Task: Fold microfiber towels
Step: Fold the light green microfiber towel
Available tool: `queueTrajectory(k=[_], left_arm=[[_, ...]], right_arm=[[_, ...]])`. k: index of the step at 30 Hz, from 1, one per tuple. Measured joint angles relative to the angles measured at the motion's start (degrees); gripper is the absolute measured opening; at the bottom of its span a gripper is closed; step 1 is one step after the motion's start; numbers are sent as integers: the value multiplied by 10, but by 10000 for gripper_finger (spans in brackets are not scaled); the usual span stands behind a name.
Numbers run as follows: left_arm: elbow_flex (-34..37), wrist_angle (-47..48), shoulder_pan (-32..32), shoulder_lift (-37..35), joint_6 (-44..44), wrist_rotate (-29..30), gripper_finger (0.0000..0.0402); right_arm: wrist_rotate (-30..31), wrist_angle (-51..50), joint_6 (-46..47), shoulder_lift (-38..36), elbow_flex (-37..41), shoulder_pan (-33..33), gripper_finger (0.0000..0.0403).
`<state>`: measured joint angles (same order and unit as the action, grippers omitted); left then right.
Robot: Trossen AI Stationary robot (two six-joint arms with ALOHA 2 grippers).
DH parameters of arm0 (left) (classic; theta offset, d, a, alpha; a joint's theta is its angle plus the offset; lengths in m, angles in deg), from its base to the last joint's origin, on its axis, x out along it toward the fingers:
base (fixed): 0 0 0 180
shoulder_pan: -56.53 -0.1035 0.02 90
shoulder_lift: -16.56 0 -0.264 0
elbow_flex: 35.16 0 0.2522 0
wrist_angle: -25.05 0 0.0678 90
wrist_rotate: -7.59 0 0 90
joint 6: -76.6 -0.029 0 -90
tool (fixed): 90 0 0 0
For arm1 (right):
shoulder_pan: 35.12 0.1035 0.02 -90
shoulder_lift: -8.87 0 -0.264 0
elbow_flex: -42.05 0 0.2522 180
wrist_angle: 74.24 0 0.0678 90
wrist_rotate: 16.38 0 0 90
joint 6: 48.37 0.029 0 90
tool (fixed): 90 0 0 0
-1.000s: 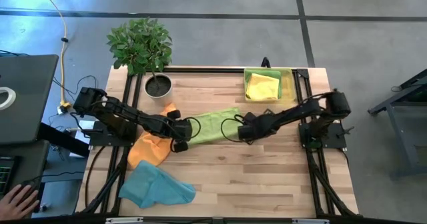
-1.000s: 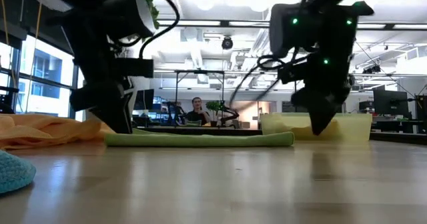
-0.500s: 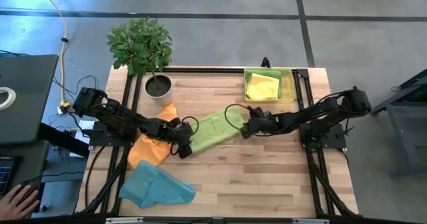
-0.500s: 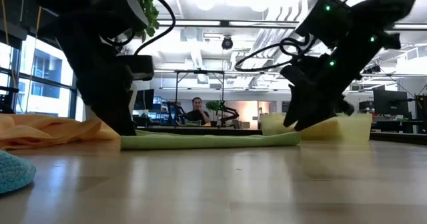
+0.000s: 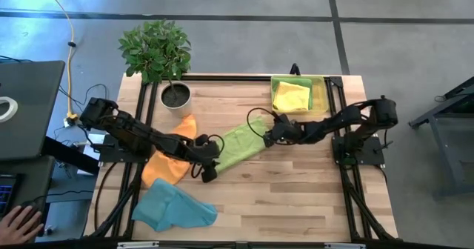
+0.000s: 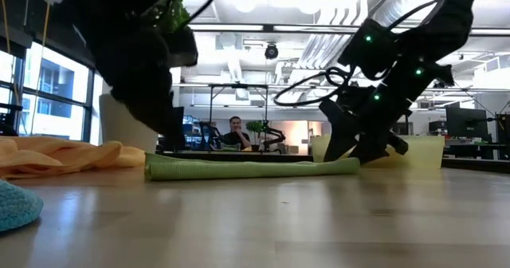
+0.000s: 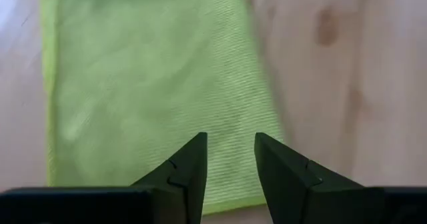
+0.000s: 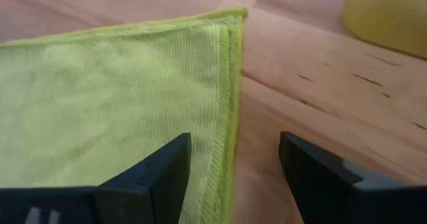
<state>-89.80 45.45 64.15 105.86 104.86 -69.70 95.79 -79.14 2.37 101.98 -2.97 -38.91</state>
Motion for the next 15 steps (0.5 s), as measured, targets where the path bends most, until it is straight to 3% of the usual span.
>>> queueTrajectory(k=[10, 15], left_arm=[[-58, -1, 27, -3, -77, 3, 115], [-80, 18, 41, -3, -85, 4, 115]], right_arm=[[18, 3, -40, 78, -61, 21, 176], [29, -5, -34, 89, -68, 21, 125]])
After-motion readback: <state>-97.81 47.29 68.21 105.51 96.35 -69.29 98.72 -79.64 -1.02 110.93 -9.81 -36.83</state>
